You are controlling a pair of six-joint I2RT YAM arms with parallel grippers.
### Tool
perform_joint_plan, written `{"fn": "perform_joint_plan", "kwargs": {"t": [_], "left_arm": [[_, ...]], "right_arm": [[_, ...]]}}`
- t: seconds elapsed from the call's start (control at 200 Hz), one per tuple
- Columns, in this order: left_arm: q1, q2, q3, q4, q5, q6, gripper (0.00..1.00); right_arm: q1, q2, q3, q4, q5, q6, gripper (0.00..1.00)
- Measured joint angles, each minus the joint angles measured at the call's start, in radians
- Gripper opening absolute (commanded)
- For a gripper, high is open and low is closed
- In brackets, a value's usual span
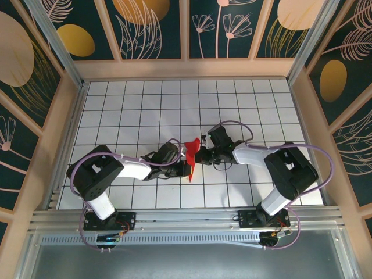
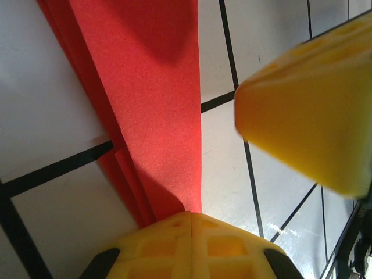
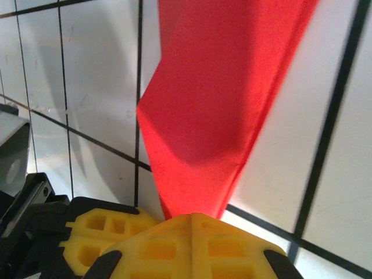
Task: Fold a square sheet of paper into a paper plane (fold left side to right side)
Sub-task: Fold the wing for the fifth time at the center of the table.
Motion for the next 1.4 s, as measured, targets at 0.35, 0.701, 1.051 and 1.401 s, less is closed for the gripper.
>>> {"fn": "perform_joint_plan", "kwargs": {"t": [0.35,0.701,1.051,1.401], "left_arm": [[-0.005,-0.002,0.001,-0.006,-0.014,0.001,0.0],[-0.013,-0.004,0.011,-0.028,-0.039,0.013,0.0],[-0.014,-0.003,0.016,-0.024,-0.082,0.019,0.0],[-0.018,-0.003,0.018,-0.023,-0.089,0.019,0.0]], "right_arm": [[0.027,0.082,0.0,0.063,-0.005,0.023,0.0],[0.018,0.117,0.036,0.04,-0.006,-0.018,0.0],[-0.089,0.188,0.116,0.024,-0.049,-0.092,0.0],[-0.177,0.179,0.153,0.014,-0.005,-0.137,0.0]]}}
